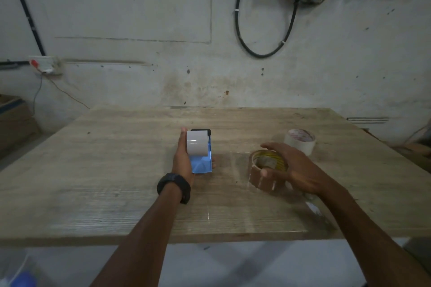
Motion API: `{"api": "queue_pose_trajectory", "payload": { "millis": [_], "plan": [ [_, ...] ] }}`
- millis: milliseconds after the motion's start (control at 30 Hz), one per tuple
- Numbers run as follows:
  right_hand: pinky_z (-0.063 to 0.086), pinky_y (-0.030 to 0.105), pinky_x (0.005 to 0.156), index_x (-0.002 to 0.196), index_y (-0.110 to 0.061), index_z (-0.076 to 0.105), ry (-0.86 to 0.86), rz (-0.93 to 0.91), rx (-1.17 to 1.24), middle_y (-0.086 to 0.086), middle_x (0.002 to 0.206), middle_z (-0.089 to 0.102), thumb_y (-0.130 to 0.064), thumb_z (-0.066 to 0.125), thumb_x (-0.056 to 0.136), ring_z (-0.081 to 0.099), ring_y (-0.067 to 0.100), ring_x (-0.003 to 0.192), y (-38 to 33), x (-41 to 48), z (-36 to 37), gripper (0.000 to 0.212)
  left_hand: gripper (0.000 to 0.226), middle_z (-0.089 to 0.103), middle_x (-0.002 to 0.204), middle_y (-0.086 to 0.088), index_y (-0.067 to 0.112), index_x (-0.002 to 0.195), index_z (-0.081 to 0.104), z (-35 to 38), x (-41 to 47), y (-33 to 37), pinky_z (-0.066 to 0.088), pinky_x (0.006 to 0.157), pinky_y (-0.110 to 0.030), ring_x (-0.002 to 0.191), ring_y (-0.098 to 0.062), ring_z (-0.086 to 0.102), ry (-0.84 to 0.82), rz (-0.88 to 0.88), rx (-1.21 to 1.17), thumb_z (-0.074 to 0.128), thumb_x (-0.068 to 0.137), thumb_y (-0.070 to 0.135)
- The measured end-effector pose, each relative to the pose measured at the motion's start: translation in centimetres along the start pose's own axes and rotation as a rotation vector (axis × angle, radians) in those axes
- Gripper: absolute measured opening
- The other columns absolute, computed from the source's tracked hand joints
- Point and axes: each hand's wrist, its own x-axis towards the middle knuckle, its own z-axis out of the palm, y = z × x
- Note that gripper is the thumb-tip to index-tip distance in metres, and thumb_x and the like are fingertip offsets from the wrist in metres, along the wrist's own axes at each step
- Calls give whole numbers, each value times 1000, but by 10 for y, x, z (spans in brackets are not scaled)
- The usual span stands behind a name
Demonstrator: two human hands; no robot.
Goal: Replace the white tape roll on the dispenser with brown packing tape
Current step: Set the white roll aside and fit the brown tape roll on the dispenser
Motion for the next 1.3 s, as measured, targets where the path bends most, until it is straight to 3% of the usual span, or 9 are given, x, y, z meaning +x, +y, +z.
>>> {"api": "queue_pose_trajectory", "payload": {
  "millis": [133, 300, 433, 500, 633, 767, 933, 1133, 1300],
  "plan": [
    [47, 42, 101, 139, -33, 47, -14, -2, -11, -9, 136, 55, -73, 67, 63, 55, 10, 118, 1, -5, -2, 89, 64, 71, 84, -10, 19, 81, 77, -2, 1, 0, 57, 66, -38, 68, -27, 66, 42, 15, 20, 61, 65, 79],
    [51, 32, 95, 139, -30, 45, -9, 3, 13, -5, 131, 57, -49, 81, 71, 58, 10, 112, -5, -8, -2, 79, 59, 73, 81, -6, 22, 74, 80, 1, -5, -1, 55, 72, -41, 68, -24, 67, 40, 16, 29, 54, 74, 74],
    [53, 26, 84, 134, -31, 48, 40, 24, 62, -6, 120, 60, -39, 85, 70, 60, 4, 99, -10, 1, -3, 75, 67, 73, 72, 0, 25, 67, 80, 5, -8, 3, 55, 65, -37, 60, -20, 65, 13, -10, 16, 35, 94, 67],
    [54, 27, 83, 133, -30, 49, 99, 61, 249, -5, 121, 61, -34, 85, 71, 62, 9, 101, -7, 5, 0, 72, 65, 72, 75, -2, 24, 70, 80, 6, -8, 5, 54, 66, -38, 63, -21, 65, 18, -10, 12, 38, 92, 69],
    [53, 28, 84, 135, -19, 51, 191, 19, 917, 4, 121, 66, -25, 82, 69, 64, 19, 111, -6, 5, 13, 73, 61, 71, 78, -8, 21, 74, 77, 5, -8, 4, 56, 64, -39, 63, -25, 66, 58, 7, 34, 43, 88, 70],
    [51, 29, 77, 130, -8, 50, 207, -25, 1364, 8, 117, 65, -19, 75, 73, 62, 19, 102, -18, 10, 29, 63, 68, 71, 72, -5, 21, 62, 79, 9, -10, 4, 55, 60, -35, 61, -24, 64, 29, -15, 25, 38, 92, 66],
    [40, 51, 103, 137, -2, 46, 231, 80, 1803, 21, 142, 47, -29, 80, 69, 48, 36, 128, -34, 20, 47, 81, 70, 72, 72, -5, 21, 62, 79, 7, -8, 2, 56, 63, -37, 60, -22, 66, 30, -21, 14, 37, 93, 67],
    [51, 49, 96, 136, -5, 51, 355, 231, 1818, 20, 138, 53, -30, 70, 83, 59, 34, 120, -49, 28, 58, 62, 65, 72, 72, -8, 19, 69, 78, 7, -8, 2, 54, 73, -42, 63, -24, 68, 45, -10, 10, 41, 92, 66],
    [42, 51, 106, 101, -7, 66, 334, 97, 1657, 13, 112, 65, -16, 66, 86, 57, 32, 115, -48, 25, 59, 18, 62, 73, 90, -12, 14, 95, 70, 6, -6, 4, 61, 69, -39, 80, -29, 68, 48, -34, 25, 40, 92, 68]
  ]
}}
